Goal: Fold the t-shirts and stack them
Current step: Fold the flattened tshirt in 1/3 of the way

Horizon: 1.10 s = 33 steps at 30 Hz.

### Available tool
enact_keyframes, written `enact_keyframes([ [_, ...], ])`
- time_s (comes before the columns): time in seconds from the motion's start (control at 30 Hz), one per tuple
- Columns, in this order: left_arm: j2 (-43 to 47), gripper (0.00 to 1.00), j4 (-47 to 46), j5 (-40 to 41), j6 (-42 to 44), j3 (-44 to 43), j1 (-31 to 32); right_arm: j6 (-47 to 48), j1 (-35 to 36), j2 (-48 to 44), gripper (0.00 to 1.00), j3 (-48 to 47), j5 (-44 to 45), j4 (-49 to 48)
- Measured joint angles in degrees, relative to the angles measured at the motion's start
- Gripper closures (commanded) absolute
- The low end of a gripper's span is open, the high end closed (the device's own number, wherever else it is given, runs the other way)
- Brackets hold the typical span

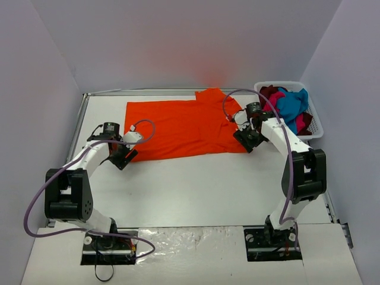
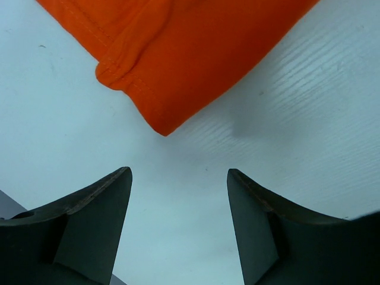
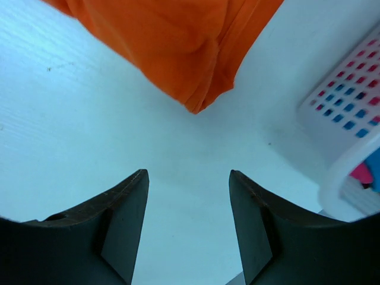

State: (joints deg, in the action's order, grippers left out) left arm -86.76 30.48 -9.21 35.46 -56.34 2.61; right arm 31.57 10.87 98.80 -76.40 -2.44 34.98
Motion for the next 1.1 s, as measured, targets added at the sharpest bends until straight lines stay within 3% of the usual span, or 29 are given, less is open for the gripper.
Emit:
enact_keyframes([
  [0.27, 0.1, 0.36, -2.0, -1.2, 2.0, 2.8, 2.1, -1.7, -0.6, -0.9, 0.47, 8.1, -3.5, -3.3],
  [0.7, -4.3, 0.36, -7.8, 0.4, 3.0, 2.9, 2.7, -2.7, -0.6, 4.5, 0.47, 6.4, -3.4, -5.7],
  [0.83, -5.5, 0.45, -8.9, 1.2, 3.3, 2.9, 2.7, -2.7, -0.6, 6.2, 0.47, 4.8, -2.9, -5.8],
  [0.9, -5.9, 0.56, -9.1, 1.4, 3.5, 2.9, 2.7, -2.7, -0.6, 6.6, 0.47, 4.3, -2.8, -6.0],
  [1.1, -7.1, 0.58, -10.1, 2.1, 3.8, 2.3, 2.7, -2.5, -0.9, 7.0, 0.47, 3.9, -2.8, -6.1],
])
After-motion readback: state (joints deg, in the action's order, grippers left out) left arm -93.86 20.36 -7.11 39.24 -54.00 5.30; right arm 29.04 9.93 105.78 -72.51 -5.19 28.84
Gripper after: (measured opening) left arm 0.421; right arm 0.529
